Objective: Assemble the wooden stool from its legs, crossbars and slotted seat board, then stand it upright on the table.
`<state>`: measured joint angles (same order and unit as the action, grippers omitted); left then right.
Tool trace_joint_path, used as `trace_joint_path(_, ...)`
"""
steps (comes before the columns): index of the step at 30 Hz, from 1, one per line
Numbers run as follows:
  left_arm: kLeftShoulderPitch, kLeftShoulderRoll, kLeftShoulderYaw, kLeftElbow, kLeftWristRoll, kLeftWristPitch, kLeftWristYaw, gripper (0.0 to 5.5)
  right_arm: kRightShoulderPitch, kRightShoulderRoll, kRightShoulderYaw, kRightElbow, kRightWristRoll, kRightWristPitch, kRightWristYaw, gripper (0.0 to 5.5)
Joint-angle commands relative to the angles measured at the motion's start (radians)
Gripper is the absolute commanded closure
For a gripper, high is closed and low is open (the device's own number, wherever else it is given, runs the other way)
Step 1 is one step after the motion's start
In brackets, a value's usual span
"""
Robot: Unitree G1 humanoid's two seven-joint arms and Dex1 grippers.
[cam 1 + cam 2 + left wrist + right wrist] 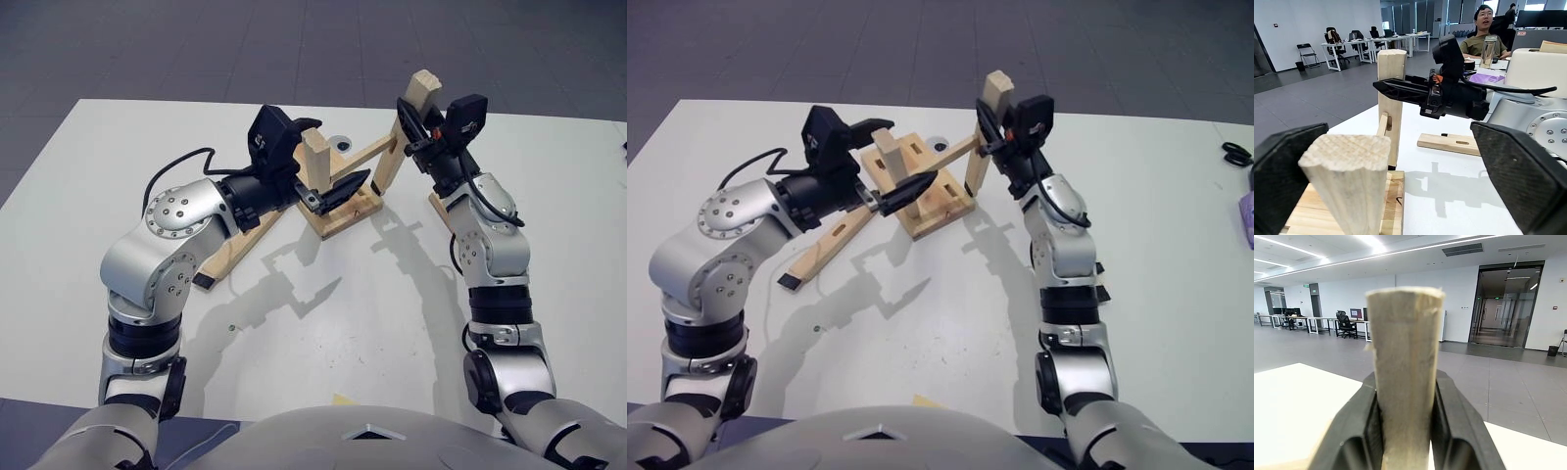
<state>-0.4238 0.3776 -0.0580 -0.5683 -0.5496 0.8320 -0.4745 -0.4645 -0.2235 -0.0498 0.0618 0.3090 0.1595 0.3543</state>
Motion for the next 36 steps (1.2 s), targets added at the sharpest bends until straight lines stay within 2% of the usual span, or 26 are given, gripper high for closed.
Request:
trace_joint_path(1, 0.018, 0.033, 0.001, -0.004, 0.006, -0.015, -0.017, 0.10, -0.032, 0.019, 0.003, -0.004, 0.003, -0.009, 0.012, 4.50)
trace_joint_path(17, 0.020, 0.040, -0.036, 0.005, 0.027, -0.038, -0.009, 0.10, 0.021, -0.013, 0.005, -0.143, -0.004, 0.027, 0.058, 4.50)
trace_joint_path(21, 0.018, 0.023, -0.057, 0.003, 0.033, -0.040, 0.001, 0.10, 0.039, -0.028, 0.051, -0.153, -0.052, 0.011, 0.081, 4.50)
trace_joint_path(36, 0.048, 0.021, -0.082, 0.001, 0.066, -0.068, 0.013, 0.10, 0.109, 0.038, 0.080, -0.226, -0.027, 0.084, 0.039, 4.50)
